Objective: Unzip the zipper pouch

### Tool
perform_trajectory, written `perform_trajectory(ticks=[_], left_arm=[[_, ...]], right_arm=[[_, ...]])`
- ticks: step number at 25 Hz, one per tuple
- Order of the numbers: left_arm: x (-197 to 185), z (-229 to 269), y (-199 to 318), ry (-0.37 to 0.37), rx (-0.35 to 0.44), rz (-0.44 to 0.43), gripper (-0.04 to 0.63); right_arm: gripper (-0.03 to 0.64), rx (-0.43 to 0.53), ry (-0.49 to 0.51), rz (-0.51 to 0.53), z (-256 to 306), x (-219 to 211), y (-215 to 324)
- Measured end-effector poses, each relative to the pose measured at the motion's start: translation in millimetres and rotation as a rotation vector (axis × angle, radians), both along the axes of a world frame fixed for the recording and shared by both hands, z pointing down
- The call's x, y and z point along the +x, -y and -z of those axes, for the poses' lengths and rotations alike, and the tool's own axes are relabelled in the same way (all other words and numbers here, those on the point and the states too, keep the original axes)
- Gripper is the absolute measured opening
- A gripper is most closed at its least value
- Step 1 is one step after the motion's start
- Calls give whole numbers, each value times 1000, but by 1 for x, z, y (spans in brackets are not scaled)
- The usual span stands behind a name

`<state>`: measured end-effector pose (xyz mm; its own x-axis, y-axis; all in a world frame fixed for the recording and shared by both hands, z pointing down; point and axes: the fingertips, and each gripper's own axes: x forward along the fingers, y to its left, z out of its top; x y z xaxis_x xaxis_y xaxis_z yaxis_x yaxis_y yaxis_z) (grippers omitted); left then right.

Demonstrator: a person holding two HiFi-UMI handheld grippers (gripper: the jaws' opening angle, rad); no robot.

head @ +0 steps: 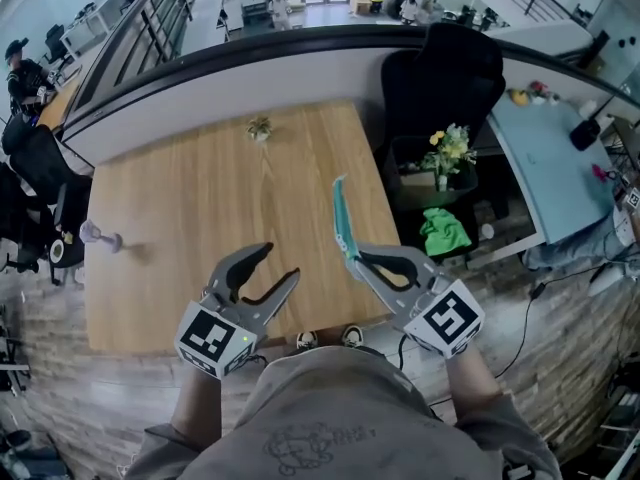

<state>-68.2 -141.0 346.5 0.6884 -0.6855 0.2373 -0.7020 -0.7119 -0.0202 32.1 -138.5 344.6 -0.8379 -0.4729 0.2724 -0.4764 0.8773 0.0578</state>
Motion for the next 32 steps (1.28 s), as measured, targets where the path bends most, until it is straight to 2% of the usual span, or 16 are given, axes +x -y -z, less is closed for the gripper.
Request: perform_trajectory(ticks=[8, 13, 17, 21, 23, 24, 28, 32], left_arm=[[37, 27, -13, -77, -2, -228, 210], [54, 23, -24, -31, -23, -330, 208], [65, 21, -43, -59, -78, -422, 207], [71, 20, -50, -106, -138, -435, 185], [71, 18, -54, -113, -148, -445, 86], [72, 16, -57, -112, -152, -449, 71], [74, 8, -59, -108, -119, -470, 70], [72, 8, -60, -177, -160, -454, 49]], right_arm=[[20, 71, -37, 144, 12, 2, -23], [20, 72, -35, 269, 17, -5, -51], [20, 94, -44, 343, 18, -7, -64], [20, 97, -66, 391, 11, -5, -70], [20, 89, -80, 388, 6, -5, -70], [20, 87, -84, 386, 5, -4, -70], [20, 74, -82, 379, 3, -3, -72], [20, 71, -72, 379, 3, -2, -73]])
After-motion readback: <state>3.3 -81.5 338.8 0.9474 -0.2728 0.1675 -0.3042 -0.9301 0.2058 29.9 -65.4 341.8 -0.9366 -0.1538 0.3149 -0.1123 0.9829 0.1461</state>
